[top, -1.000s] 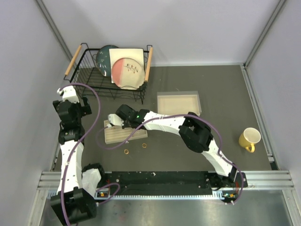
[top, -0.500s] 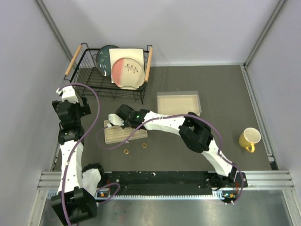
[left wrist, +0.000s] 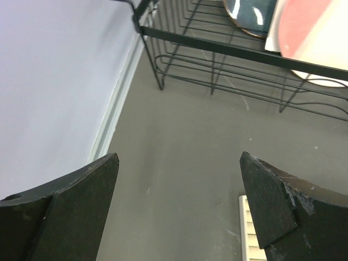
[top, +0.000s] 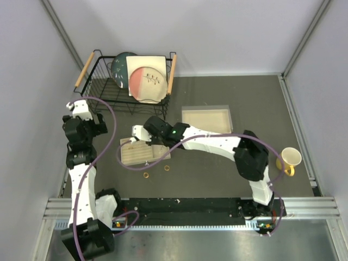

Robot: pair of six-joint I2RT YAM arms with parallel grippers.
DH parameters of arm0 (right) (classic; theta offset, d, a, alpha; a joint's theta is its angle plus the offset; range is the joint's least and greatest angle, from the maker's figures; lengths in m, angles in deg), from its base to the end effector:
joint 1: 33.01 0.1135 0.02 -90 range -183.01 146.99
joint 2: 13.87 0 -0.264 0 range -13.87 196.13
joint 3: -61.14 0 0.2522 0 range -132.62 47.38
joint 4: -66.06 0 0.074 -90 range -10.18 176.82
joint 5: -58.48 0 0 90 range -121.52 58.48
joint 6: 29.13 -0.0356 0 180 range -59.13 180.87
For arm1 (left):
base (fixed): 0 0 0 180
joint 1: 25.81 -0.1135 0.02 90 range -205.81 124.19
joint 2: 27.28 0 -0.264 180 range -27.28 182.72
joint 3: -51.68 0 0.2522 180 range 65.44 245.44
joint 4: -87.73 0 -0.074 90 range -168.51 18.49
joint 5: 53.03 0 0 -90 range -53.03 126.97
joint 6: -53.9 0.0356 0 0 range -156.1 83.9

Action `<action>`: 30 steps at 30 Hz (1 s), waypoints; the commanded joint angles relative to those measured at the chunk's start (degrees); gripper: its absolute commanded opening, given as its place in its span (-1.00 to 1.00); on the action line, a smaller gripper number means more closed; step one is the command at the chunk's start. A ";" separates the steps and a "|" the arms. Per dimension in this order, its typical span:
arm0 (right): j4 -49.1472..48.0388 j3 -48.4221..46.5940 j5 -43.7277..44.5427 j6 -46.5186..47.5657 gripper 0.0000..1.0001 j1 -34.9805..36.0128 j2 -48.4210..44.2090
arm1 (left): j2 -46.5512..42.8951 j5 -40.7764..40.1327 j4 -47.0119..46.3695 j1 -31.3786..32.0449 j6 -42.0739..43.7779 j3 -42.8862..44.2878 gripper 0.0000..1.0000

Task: Organize the mixed jewelry

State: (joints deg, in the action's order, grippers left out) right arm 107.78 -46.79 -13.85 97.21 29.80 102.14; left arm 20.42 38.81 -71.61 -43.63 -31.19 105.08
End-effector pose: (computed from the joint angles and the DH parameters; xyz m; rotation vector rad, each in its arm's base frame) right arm 0.2176 0.3999 0.2329 -1.7299 1.6520 -0.1613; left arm 0.1899 0.0599 0.3055 -0.1842 1.8297 0.2493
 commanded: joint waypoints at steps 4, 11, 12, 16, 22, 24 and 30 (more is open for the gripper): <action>6.22 6.10 -10.00 -9.17 -0.28 -0.32 -14.38 | -3.14 18.23 3.72 -0.28 5.36 0.88 0.98; 7.54 15.76 -23.81 -11.82 -0.32 -0.40 -20.90 | -4.02 34.16 14.70 -0.37 18.62 0.88 0.97; 7.28 16.38 -25.65 -11.55 -0.37 -0.40 -21.00 | -4.11 35.06 15.94 -0.37 19.69 0.88 0.96; 5.35 18.67 -29.09 -9.80 -0.41 -0.40 -20.21 | -4.55 37.52 18.68 -0.37 21.90 0.62 0.94; 1.75 18.85 -30.77 -5.85 -0.36 -0.40 -16.96 | -4.11 35.77 18.86 -0.28 22.16 1.14 0.93; 1.22 18.41 -31.20 -4.70 -0.31 -0.32 -16.08 | -3.32 35.33 19.29 -0.37 22.25 1.76 0.93; 0.69 15.86 -31.56 -0.66 -0.27 0.39 -11.51 | 0.11 32.17 19.38 -0.46 20.93 4.13 0.93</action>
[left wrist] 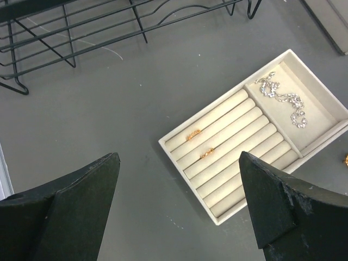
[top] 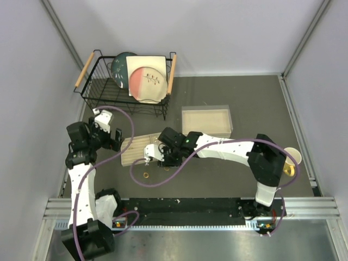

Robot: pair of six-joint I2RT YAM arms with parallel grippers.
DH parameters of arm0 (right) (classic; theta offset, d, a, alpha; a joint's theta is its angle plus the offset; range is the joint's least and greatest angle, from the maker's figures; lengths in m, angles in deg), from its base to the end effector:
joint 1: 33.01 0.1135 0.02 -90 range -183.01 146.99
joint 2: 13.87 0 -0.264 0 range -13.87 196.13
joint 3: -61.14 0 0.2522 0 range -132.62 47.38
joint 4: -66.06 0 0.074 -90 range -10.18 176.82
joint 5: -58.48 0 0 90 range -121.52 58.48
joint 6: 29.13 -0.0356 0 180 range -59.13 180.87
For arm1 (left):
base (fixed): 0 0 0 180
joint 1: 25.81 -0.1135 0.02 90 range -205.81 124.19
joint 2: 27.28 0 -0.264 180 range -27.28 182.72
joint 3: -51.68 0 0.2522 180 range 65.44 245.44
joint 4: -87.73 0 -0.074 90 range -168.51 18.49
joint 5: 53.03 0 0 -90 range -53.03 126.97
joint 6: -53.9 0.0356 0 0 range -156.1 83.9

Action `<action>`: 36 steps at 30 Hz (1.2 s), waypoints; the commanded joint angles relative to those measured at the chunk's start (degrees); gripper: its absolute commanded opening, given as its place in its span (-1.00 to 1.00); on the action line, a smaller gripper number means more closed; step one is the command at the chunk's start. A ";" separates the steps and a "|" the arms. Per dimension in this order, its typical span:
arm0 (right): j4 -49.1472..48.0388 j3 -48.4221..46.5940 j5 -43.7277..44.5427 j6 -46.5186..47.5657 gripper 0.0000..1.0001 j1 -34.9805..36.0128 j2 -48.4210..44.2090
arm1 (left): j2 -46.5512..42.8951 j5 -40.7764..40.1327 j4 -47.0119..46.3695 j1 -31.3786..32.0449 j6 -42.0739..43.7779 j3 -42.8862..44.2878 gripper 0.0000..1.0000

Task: Organize the mixed jewelry

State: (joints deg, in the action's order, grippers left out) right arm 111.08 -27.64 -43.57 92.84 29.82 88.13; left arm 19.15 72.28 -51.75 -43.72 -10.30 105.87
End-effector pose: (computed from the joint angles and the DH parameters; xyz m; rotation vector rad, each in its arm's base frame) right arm 0.1658 0.3394 0.2215 -1.9849 1.7182 0.4656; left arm 0.1725 0.0341 0.2831 0.4849 1.9744 -0.1848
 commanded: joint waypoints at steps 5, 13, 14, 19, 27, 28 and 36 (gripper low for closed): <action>-3.31 -5.04 -2.36 6.35 -0.28 0.89 5.75 | 2.96 -3.22 -0.48 -0.46 0.04 5.28 0.94; -4.72 -4.87 -2.80 9.52 -0.31 1.42 7.95 | 3.84 -4.64 -1.19 -1.07 0.48 5.54 0.94; -4.81 -4.87 -2.54 9.69 -0.32 1.51 8.13 | 3.93 -4.64 -1.27 -1.07 0.48 5.54 0.94; -4.99 -4.87 -2.45 10.57 -0.35 1.51 8.92 | 4.63 -4.64 -1.89 -1.34 0.48 5.37 0.94; -5.25 -5.22 -1.92 11.45 -0.39 1.51 10.24 | 4.98 -4.81 -2.68 -1.60 0.04 5.19 0.94; -5.34 -5.31 -1.83 11.63 -0.40 1.51 10.59 | 4.98 -4.72 -2.77 -1.51 0.12 5.10 0.95; -5.87 -5.66 -1.13 12.15 -0.42 1.51 11.38 | 5.42 -4.55 -2.86 -1.60 0.13 4.93 0.95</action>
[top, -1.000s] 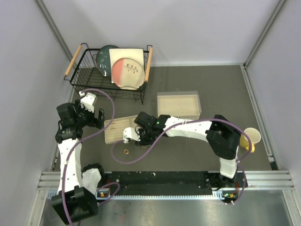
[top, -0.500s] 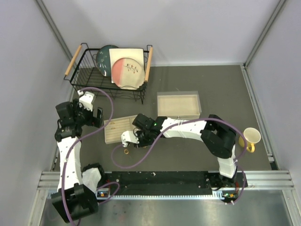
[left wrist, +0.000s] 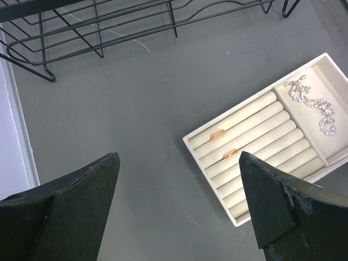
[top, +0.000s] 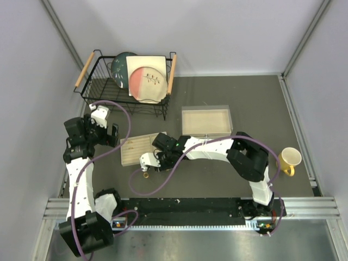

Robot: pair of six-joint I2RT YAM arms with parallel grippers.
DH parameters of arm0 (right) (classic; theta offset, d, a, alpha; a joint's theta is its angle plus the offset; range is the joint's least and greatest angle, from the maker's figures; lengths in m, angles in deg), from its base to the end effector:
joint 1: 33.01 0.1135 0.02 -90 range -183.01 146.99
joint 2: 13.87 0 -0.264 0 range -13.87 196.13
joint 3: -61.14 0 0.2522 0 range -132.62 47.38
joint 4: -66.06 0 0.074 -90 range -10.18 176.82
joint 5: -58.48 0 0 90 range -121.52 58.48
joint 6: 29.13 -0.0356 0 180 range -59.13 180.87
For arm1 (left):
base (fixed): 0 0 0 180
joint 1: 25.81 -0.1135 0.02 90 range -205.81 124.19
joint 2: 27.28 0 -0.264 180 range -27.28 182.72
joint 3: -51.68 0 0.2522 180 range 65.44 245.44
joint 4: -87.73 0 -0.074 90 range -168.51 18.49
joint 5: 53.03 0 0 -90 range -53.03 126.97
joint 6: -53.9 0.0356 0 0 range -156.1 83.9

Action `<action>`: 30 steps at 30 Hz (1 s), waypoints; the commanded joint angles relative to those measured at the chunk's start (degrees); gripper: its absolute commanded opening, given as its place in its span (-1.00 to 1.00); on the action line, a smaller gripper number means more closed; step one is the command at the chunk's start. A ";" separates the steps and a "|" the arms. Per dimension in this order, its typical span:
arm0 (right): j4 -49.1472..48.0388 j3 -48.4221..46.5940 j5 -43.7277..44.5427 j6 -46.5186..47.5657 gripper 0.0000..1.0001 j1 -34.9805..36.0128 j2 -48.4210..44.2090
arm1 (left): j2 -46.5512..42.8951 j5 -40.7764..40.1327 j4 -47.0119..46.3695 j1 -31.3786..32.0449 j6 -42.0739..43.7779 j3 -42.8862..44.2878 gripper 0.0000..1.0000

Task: Organize the mixed jewelry

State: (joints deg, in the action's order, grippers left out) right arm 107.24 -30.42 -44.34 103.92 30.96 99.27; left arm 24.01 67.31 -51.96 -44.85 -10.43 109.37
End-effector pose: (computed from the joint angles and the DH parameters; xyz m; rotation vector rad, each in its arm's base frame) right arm 0.1720 0.3701 0.1668 -2.2019 1.5378 0.4147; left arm 0.1878 0.0458 0.2892 0.4148 2.0327 -0.0988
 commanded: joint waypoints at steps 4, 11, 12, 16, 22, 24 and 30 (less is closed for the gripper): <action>-2.11 -2.97 0.16 1.51 -0.45 0.37 0.59 | 0.74 0.50 -2.81 -0.55 0.17 1.34 0.95; -2.02 -3.06 0.43 1.95 -0.53 0.37 1.55 | 0.66 0.15 -3.34 -0.64 0.17 0.99 0.95; -2.11 -2.97 0.43 2.04 -0.53 0.37 1.64 | 0.66 0.32 -3.43 -0.64 0.17 1.08 0.94; -2.11 -2.62 0.43 2.22 -0.60 0.37 1.91 | 0.57 0.24 -3.34 -0.73 0.34 1.08 0.95; -2.02 -1.74 0.43 2.30 -0.82 0.46 1.91 | 0.74 0.24 -3.52 -0.82 0.08 1.17 0.94; -2.02 -1.04 0.43 2.30 -0.86 0.46 1.73 | 0.66 -0.03 -3.52 -0.90 0.34 1.17 0.95; -1.67 0.19 1.04 0.46 -1.00 0.64 0.59 | 0.57 0.76 -3.69 -0.99 -0.27 0.90 0.95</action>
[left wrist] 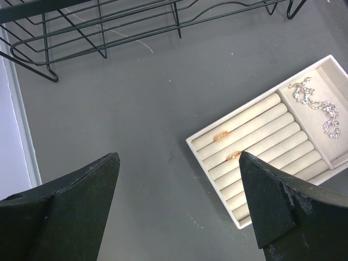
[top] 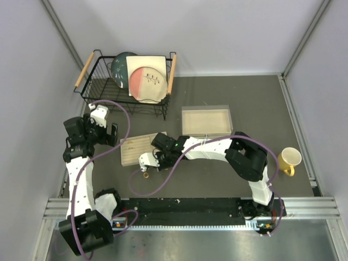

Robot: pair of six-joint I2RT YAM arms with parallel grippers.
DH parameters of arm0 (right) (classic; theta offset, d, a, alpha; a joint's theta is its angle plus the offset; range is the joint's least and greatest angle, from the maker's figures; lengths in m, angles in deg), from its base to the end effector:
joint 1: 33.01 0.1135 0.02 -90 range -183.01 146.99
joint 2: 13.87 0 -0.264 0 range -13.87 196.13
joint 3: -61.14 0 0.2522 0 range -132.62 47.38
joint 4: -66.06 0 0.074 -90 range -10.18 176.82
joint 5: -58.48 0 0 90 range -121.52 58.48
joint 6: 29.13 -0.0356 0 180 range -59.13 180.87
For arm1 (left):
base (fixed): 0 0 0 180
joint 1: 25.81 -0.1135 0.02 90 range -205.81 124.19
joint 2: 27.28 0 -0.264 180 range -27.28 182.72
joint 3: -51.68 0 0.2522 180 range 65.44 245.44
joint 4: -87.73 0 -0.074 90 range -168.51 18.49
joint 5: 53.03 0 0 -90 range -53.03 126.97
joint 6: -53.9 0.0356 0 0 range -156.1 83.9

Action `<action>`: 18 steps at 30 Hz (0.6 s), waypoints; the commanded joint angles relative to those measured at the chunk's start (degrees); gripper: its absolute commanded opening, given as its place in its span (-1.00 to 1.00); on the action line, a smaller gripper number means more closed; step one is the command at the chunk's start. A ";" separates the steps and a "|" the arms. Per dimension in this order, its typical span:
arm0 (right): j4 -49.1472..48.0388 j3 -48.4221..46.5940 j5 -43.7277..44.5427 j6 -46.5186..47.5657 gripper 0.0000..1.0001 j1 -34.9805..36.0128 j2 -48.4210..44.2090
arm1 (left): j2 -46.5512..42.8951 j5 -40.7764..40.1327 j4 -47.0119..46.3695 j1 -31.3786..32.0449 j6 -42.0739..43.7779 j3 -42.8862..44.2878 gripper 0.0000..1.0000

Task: Organize the mixed jewelry

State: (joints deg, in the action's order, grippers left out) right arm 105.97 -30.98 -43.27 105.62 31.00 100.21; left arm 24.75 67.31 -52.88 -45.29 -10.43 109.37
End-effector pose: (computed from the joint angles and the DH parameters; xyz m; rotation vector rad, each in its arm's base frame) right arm 0.1744 0.3744 0.1642 -2.2074 1.4970 0.3822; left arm 0.1904 0.0483 0.2883 0.4076 2.0314 -0.0924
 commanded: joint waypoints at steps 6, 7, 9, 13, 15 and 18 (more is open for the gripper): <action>0.57 0.59 1.90 -4.67 -1.00 0.77 -4.47 | -0.52 1.29 -4.27 -0.47 -3.51 0.73 0.95; 0.83 0.41 2.60 -5.98 -1.00 0.68 -5.27 | -0.53 1.38 -4.97 -0.55 -4.04 0.73 0.95; 1.44 -0.03 3.92 -7.39 -1.00 0.68 -7.11 | -0.61 1.47 -5.94 -0.55 -6.24 0.81 0.95; 2.58 -1.17 6.65 -12.39 -1.00 0.42 -10.18 | -1.58 3.21 -8.48 -0.55 -10.37 0.64 0.93; 3.11 -1.87 7.87 -14.68 -1.00 -0.46 -11.42 | -2.37 5.50 -9.98 -0.55 -13.09 0.03 0.93; 4.08 -4.77 11.12 -19.87 -1.00 -2.65 -13.18 | -4.13 13.49 -12.61 -0.55 -16.26 -1.29 0.92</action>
State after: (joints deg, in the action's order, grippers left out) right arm 109.25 -30.96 -36.66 93.43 30.59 91.67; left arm 23.66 70.92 -58.81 -45.40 -20.42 109.30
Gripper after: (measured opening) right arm 0.009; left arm 0.962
